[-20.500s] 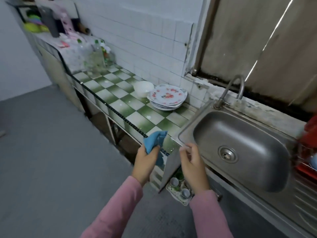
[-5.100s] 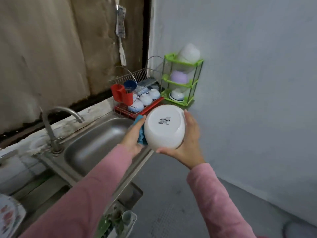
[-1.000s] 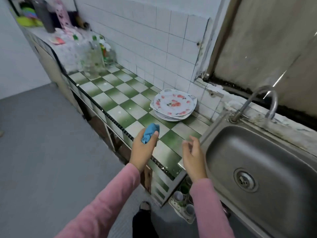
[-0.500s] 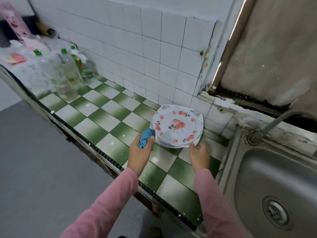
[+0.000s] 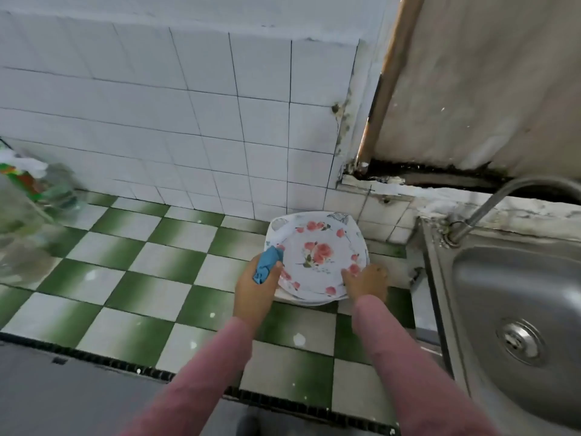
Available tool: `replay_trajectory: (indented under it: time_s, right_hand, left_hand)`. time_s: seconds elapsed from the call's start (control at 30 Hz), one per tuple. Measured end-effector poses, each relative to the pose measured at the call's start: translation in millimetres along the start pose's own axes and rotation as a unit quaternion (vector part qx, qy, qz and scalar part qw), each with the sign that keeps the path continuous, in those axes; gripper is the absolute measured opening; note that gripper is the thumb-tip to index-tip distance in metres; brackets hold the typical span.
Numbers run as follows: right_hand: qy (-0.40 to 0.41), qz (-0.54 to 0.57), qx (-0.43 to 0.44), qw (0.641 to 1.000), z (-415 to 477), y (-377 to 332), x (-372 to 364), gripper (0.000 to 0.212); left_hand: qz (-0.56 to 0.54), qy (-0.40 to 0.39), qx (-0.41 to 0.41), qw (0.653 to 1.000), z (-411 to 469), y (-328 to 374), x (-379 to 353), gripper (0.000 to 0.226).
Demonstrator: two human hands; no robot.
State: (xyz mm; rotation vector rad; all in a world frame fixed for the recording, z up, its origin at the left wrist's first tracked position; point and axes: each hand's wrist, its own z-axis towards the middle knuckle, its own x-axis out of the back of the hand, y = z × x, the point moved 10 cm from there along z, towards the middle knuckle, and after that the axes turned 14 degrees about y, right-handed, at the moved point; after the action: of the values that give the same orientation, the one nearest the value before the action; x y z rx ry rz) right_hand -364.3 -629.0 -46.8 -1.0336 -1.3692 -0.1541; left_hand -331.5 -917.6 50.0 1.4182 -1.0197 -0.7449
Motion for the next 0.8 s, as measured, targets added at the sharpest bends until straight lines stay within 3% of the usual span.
replay_trajectory:
  time_s: [0.13,0.33,0.6,0.8]
  right_hand:
    - [0.017,-0.040,-0.019,0.999,-7.0,-9.6,6.5,0.083]
    - [0.036,-0.045,-0.045,0.997,-8.4,-5.2,4.5,0.071]
    - [0.007,0.119,-0.171,0.978,-6.7,26.7,5.1,0.042]
    - [0.002,0.146,-0.181,0.973,-0.7,38.4,26.9,0.046]
  left_hand:
    - [0.024,-0.040,-0.026,0.999,31.5,12.2,1.9,0.013]
    - [0.035,-0.069,-0.029,0.997,57.7,17.5,-3.0,0.022]
    - [0.041,-0.086,-0.029,0.995,73.1,12.6,-7.2,0.024]
    - [0.040,-0.083,-0.029,0.995,79.2,15.4,-9.4,0.022]
